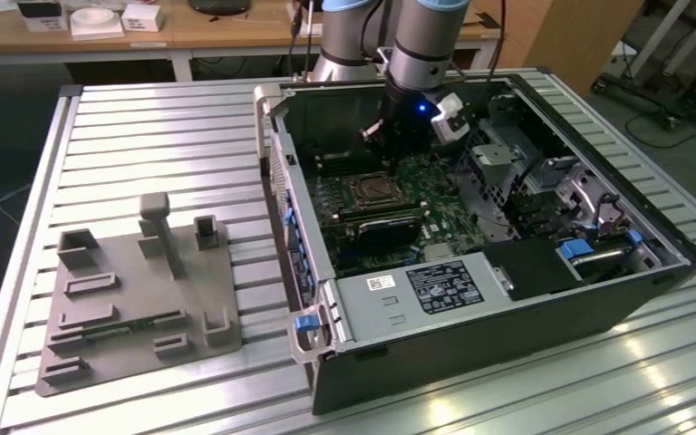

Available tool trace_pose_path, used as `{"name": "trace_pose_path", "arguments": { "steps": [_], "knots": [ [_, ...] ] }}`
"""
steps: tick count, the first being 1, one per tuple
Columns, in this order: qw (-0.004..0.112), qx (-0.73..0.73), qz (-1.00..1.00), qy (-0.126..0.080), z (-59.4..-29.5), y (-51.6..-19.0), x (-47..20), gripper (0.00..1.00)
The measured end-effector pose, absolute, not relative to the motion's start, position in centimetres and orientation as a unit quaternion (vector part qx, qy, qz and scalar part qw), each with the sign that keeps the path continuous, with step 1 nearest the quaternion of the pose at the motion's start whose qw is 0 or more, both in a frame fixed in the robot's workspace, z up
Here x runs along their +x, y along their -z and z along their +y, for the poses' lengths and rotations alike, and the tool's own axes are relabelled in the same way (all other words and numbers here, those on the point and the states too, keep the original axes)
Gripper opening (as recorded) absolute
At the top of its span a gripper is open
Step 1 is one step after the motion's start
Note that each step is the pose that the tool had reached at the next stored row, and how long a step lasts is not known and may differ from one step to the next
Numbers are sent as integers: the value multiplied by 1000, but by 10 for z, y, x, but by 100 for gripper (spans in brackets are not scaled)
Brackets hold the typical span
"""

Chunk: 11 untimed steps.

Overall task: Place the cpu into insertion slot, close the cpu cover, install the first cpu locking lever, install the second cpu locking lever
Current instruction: 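Install the second cpu locking lever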

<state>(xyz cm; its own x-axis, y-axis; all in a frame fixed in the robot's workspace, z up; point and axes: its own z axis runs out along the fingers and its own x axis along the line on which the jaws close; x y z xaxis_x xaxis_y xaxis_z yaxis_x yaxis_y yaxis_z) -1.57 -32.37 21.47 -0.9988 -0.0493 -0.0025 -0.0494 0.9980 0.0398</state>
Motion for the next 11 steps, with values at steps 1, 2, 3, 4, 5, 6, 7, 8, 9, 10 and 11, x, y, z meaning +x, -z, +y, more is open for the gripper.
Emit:
{"name": "trace_pose_path", "arguments": {
  "steps": [1,2,3,4,5,6,7,8,9,10,11],
  "knots": [
    [1,-25,999,-20,-324,-216,-16,11],
    [1,-25,999,-20,-324,-216,-16,11],
    [1,-25,999,-20,-325,-216,-16,11],
    [1,-25,1000,-20,-325,-216,-16,11],
    [1,-25,1000,-20,-326,-217,-16,11],
    [1,-25,1000,-19,-327,-217,-16,11],
    [1,-25,1000,-19,-329,-217,-16,11],
    [1,-25,1000,-19,-330,-217,-16,11],
    [1,-25,1000,-19,-331,-217,-16,11],
    [1,-25,1000,-19,-333,-217,-16,11],
    [1,-25,1000,-19,-334,-217,-16,11]
  ]
}}
